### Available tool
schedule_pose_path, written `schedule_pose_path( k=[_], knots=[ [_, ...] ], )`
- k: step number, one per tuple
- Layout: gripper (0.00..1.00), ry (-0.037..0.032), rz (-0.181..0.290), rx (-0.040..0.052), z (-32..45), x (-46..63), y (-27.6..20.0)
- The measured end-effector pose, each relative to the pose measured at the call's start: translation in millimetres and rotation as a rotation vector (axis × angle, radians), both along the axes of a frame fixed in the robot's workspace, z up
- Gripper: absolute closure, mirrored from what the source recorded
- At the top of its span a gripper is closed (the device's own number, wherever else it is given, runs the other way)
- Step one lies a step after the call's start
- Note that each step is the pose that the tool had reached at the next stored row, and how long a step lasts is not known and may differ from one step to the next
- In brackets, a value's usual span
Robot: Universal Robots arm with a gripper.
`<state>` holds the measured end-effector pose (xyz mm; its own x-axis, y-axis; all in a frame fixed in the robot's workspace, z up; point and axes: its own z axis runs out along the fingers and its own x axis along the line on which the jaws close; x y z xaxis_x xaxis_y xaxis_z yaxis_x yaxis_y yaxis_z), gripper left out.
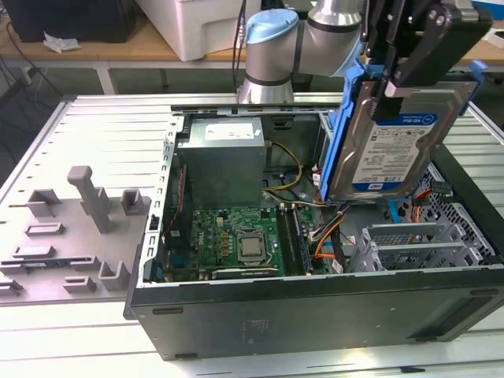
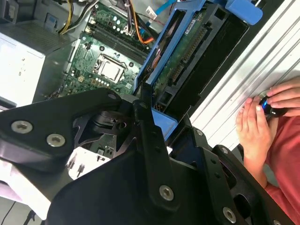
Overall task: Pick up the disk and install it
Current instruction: 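Insert the disk into the insertion slot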
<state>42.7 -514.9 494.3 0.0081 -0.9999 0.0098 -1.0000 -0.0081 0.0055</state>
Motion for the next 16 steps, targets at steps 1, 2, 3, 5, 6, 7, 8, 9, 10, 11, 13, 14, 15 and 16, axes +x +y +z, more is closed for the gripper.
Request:
schedule_pose_path(
  k=[1, 2, 3, 5, 6, 7, 8, 9, 10, 11, 13, 14, 15, 16],
  knots=[
    [0.64, 0.0000, 0.001, 0.0023, 0.0, 4.9, -1.9],
    [0.64, 0.0000, 0.001, 0.0039, 0.0, 8.6, -3.4],
    [0.64, 0.0000, 0.001, 0.0047, 0.0, 10.9, -4.5],
    [0.64, 0.0000, 0.002, 0.0050, -0.1, 11.9, -6.7],
    [0.64, 0.0001, 0.002, 0.0050, 0.0, 11.8, -8.1],
    [0.64, 0.0000, 0.002, 0.0050, 0.0, 11.9, -10.2],
    [0.64, 0.0000, 0.002, 0.0051, 0.0, 12.0, -12.6],
    [0.64, 0.0000, 0.002, 0.0050, 0.0, 11.9, -15.0],
    [0.64, 0.0000, 0.002, 0.0050, 0.0, 11.9, -17.3],
    [0.64, 0.0000, 0.002, 0.0049, 0.0, 11.9, -20.3],
    [0.64, 0.0000, 0.002, 0.0050, 0.0, 12.3, -23.0],
    [0.64, 0.0000, 0.002, 0.0049, 0.0, 13.3, -23.7],
    [0.64, 0.0000, 0.002, 0.0050, 0.0, 14.9, -24.5],
    [0.64, 0.0000, 0.003, 0.0051, 0.0, 17.7, -25.2]
  ],
)
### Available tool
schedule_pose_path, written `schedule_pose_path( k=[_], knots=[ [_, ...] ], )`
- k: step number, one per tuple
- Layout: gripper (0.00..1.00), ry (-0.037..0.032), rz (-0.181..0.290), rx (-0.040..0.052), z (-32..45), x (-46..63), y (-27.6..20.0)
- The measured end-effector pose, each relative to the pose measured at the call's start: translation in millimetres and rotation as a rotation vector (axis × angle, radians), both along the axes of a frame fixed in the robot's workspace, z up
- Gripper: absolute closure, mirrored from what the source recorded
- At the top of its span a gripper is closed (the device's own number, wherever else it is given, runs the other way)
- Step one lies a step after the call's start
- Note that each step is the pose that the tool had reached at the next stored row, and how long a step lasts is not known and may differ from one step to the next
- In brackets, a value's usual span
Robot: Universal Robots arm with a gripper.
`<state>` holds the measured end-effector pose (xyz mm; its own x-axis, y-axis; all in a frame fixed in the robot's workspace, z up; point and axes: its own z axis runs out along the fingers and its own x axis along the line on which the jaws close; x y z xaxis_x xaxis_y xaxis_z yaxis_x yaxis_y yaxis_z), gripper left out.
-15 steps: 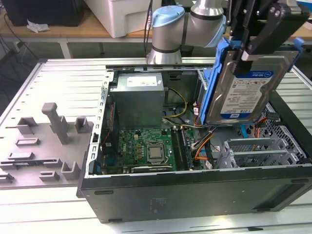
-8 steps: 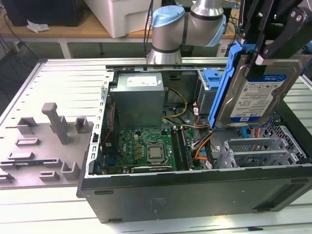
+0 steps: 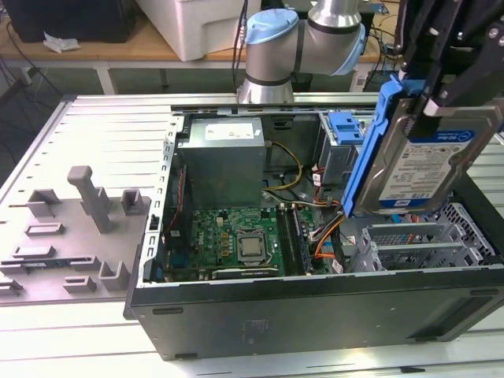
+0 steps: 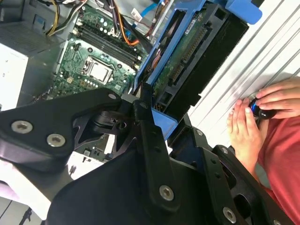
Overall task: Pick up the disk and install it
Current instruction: 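Insert the disk into the insertion slot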
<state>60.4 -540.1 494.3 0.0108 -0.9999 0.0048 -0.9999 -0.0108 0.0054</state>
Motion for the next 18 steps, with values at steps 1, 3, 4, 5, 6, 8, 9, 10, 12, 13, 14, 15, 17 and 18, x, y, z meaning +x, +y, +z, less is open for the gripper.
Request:
schedule_pose_path(
  k=[1, 3, 4, 5, 6, 8, 9, 10, 12, 13, 14, 15, 17, 18],
  knots=[
    [0.64, 0.0000, 0.000, 0.0000, 0.0, 2.2, -0.5],
    [0.64, 0.0001, 0.001, 0.0000, 0.0, 7.9, -1.3],
    [0.64, 0.0000, 0.001, 0.0001, 0.0, 10.4, -1.4],
    [0.64, 0.0000, 0.001, 0.0001, 0.0, 12.9, -1.5],
    [0.64, 0.0001, 0.001, 0.0001, 0.0, 15.5, -1.6],
    [0.64, 0.0000, 0.001, 0.0001, 0.0, 23.7, -1.6],
    [0.64, 0.0000, 0.001, 0.0002, 0.0, 28.7, -1.6],
    [0.64, 0.0001, 0.001, 0.0002, 0.0, 31.5, -1.6],
    [0.64, 0.0000, 0.001, 0.0003, 0.0, 33.5, -1.5],
    [0.64, 0.0000, 0.001, 0.0004, -0.1, 33.7, -1.5],
    [0.64, 0.0001, 0.001, 0.0002, -0.1, 33.9, -1.6],
    [0.64, 0.0001, 0.001, 0.0001, -0.1, 34.3, -1.6],
    [0.64, 0.0000, 0.001, 0.0001, -0.3, 34.3, -1.5],
    [0.64, -0.0001, -0.001, 0.0002, -0.4, 34.4, -0.8]
  ],
)
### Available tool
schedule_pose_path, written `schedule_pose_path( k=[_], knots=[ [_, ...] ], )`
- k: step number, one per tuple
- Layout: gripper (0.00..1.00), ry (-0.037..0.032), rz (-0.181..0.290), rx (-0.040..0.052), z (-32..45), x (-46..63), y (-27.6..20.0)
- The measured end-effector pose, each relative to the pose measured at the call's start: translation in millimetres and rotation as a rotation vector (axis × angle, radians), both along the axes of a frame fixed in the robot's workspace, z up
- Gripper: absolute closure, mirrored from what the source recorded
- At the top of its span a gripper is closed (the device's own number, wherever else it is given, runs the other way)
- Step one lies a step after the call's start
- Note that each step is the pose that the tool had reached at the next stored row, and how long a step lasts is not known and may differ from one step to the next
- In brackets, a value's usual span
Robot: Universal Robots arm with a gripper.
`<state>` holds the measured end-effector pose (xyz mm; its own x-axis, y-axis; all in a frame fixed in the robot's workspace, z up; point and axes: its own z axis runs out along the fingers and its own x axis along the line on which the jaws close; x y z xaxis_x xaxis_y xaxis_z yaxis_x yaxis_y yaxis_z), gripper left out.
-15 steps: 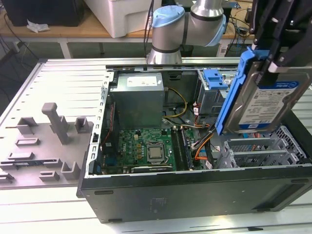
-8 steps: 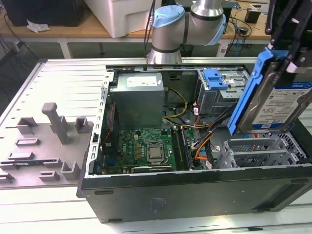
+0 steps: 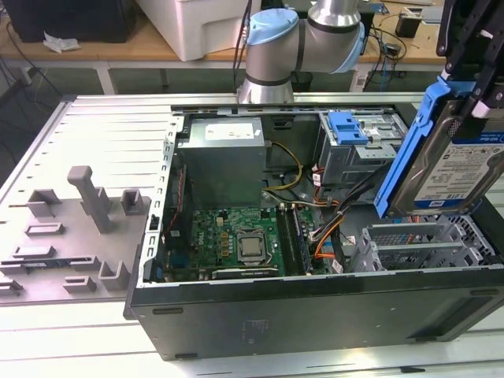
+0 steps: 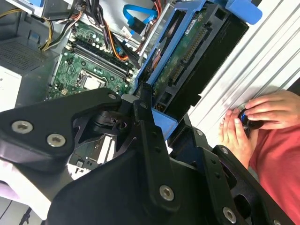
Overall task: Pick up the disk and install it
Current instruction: 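Insert the disk into the insertion slot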
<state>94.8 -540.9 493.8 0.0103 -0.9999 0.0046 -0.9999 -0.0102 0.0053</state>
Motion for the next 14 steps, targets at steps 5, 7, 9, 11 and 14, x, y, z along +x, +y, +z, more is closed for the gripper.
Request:
schedule_pose_path(
  k=[5, 7, 9, 11, 14],
  knots=[
    [0.64, -0.0002, -0.027, -0.0001, -0.3, 1.7, 2.1],
    [0.64, -0.0002, -0.037, 0.0001, -0.4, 2.2, 2.5],
    [0.64, -0.0002, -0.040, -0.0001, -0.5, 2.2, 3.2],
    [0.64, -0.0002, -0.040, 0.0000, -0.6, 2.2, 3.7],
    [0.64, -0.0001, -0.035, -0.0001, -0.7, 2.2, 3.8]
  ],
)
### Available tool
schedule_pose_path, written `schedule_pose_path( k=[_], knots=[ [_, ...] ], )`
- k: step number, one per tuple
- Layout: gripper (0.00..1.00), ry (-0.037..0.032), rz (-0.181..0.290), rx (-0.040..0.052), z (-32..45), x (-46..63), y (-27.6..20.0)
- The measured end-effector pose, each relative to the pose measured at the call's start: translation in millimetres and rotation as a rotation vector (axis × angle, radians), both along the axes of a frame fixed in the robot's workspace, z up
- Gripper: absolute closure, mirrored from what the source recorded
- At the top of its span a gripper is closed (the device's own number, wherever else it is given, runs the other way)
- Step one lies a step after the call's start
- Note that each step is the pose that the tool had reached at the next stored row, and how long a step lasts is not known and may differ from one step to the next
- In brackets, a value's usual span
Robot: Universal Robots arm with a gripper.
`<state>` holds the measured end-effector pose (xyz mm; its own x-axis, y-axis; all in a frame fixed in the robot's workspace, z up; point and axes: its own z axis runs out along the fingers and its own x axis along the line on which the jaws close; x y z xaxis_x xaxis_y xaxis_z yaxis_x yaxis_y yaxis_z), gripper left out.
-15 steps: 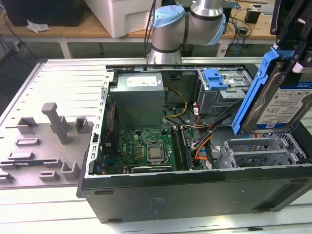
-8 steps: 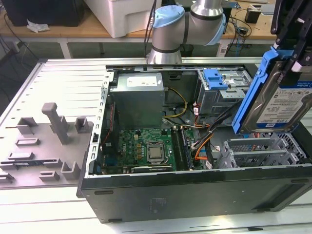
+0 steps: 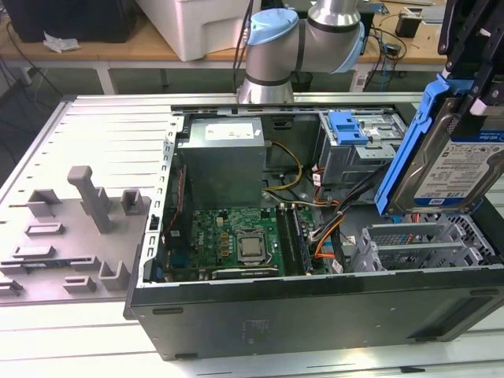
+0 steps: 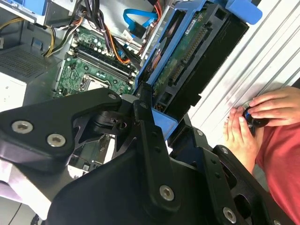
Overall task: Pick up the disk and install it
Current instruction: 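Insert the disk into the insertion slot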
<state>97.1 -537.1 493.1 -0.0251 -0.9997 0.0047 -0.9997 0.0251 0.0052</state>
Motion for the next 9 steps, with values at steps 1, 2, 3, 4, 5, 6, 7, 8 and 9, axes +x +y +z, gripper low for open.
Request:
schedule_pose_path(
  k=[1, 2, 3, 4, 5, 6, 7, 8, 9],
  knots=[
    [0.64, 0.0000, 0.007, 0.0000, -0.1, 0.0, 0.0],
    [0.64, 0.0000, 0.011, 0.0001, -0.2, 0.0, 0.0],
    [0.64, -0.0001, 0.018, 0.0001, -0.2, 0.0, 0.1],
    [0.64, -0.0001, 0.022, 0.0001, -0.3, 0.0, 0.1],
    [0.64, -0.0002, 0.022, 0.0000, -0.2, 0.0, 0.1],
    [0.64, -0.0004, 0.022, 0.0000, -0.2, 0.0, 0.1],
    [0.64, -0.0006, 0.022, 0.0000, -0.3, 0.0, 0.1],
    [0.64, -0.0009, 0.022, 0.0000, -0.3, 0.0, 0.1],
    [0.64, -0.0013, 0.022, 0.0001, -0.3, 0.0, 0.1]
  ],
)
